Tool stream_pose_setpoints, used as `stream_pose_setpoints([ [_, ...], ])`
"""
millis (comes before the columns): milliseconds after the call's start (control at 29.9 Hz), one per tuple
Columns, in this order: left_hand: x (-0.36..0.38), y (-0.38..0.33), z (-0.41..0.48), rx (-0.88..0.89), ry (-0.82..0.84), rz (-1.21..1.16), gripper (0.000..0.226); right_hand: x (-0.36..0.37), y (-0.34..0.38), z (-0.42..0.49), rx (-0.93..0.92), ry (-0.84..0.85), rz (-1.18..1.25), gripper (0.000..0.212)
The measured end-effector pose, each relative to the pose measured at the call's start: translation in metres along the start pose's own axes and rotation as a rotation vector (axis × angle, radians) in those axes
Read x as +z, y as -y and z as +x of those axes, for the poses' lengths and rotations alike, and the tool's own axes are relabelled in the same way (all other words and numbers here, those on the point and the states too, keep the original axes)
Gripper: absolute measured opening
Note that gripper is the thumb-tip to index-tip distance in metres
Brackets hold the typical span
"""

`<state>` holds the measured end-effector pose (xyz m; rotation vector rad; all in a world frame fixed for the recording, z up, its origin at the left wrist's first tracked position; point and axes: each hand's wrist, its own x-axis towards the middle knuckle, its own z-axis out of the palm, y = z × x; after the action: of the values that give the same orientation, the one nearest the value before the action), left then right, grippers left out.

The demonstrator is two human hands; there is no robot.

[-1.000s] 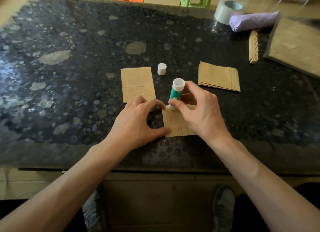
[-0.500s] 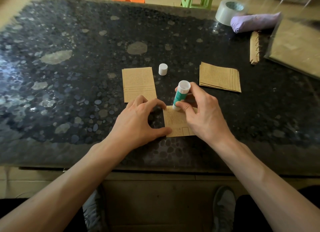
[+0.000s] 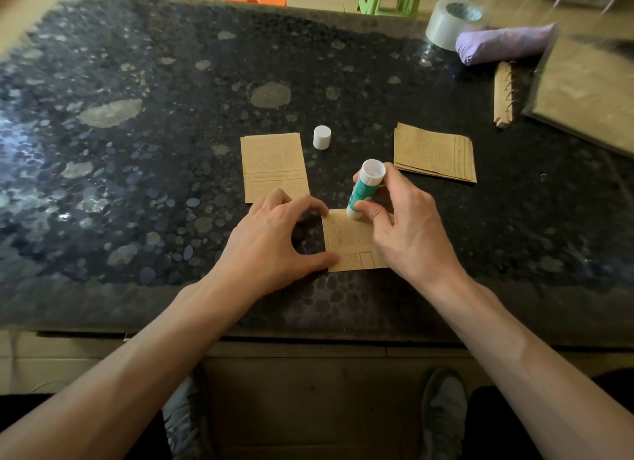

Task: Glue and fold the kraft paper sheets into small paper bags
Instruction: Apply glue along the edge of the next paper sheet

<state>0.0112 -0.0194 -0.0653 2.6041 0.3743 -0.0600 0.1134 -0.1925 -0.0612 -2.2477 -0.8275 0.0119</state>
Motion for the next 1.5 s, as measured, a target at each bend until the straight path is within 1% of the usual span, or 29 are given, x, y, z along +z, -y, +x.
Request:
stream_pose_setpoints([
  [468, 0.000, 0.000, 0.000, 0.001, -0.002, -0.012, 0.067, -0.006, -0.003, -0.001, 0.029, -0.027, -0.048, 0.027],
  [768, 0.000, 0.001, 0.001, -0.002, 0.005, -0.007, 0.067, -0.008, -0.004, -0.001, 0.013, -0.055, -0.070, 0.031],
  [969, 0.000, 0.000, 0.001, -0.007, 0.004, -0.006, 0.067, -0.012, -0.004, -0.001, 0.036, -0.023, -0.067, 0.032],
  [1169, 0.000, 0.000, 0.001, -0.004, 0.006, 0.000, 0.067, -0.015, -0.006, -0.001, 0.058, -0.001, -0.067, 0.029],
  [1503, -0.001, -0.001, 0.001, -0.002, 0.013, 0.004, 0.068, -0.017, -0.013, -0.005, 0.073, -0.029, -0.081, 0.032],
])
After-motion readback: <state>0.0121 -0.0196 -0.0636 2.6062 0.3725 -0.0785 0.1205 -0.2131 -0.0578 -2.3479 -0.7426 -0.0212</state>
